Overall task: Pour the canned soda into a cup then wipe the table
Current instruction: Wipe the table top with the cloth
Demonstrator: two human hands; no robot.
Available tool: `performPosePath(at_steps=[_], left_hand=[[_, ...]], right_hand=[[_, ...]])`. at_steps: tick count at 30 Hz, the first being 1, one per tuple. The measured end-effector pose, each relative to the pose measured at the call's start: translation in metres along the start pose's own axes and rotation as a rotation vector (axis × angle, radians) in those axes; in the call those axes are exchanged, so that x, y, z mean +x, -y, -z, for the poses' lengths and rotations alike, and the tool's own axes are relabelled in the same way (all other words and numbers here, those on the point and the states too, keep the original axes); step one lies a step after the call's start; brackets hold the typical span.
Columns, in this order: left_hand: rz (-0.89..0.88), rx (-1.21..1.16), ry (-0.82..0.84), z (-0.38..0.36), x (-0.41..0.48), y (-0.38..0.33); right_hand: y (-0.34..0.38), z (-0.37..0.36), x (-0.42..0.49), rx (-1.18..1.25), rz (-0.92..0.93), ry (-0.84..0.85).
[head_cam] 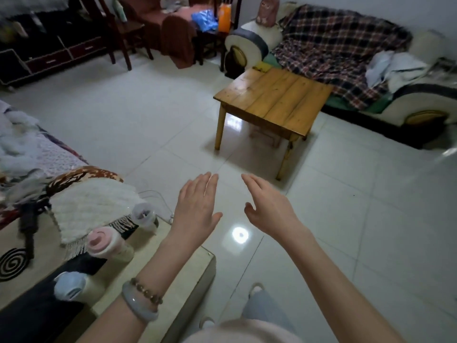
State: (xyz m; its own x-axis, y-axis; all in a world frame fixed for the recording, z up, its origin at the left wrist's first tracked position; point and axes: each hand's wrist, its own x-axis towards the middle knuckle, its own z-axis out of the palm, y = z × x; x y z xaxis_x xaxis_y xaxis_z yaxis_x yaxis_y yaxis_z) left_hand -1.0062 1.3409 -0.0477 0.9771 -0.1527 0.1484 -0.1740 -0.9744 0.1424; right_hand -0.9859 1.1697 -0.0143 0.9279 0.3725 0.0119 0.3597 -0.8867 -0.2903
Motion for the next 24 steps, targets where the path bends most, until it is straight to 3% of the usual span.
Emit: performPosePath(at_steps=[12,24], left_hand=[[-0.257,0.029,0.050,-0.031,0.107,-0.152],[-0.292,-0.047,0.004,-0.076,0.220,-0.338]], right_hand=[[-0.155,0.048,-0.029,-0.050,-0.321,-0.120],[-0.353,0.112,-0.034,-0.064,-0.360,-0.121]])
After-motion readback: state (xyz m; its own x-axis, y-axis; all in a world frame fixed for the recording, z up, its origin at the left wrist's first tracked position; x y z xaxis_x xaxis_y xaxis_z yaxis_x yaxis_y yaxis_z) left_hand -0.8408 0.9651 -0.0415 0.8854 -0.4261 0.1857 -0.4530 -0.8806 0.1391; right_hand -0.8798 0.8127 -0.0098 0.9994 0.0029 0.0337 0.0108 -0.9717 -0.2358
